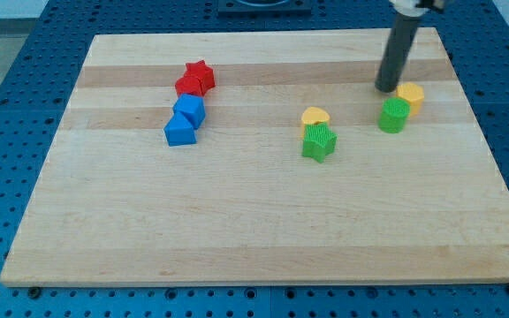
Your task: Push the yellow heart into the green circle
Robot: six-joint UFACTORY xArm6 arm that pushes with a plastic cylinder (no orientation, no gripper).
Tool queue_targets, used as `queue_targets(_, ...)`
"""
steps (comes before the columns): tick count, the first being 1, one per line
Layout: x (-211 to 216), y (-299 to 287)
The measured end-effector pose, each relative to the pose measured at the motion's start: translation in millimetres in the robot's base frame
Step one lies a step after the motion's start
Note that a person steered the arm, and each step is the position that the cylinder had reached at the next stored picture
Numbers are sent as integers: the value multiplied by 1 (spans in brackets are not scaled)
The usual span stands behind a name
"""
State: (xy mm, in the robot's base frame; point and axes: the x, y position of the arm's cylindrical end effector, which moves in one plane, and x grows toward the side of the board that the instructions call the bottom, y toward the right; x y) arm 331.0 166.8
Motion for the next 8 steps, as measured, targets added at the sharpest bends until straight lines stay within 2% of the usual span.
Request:
queue_targets(4,-5,-65)
queue_targets(6,-29,-127)
queue_targets(8,34,-147)
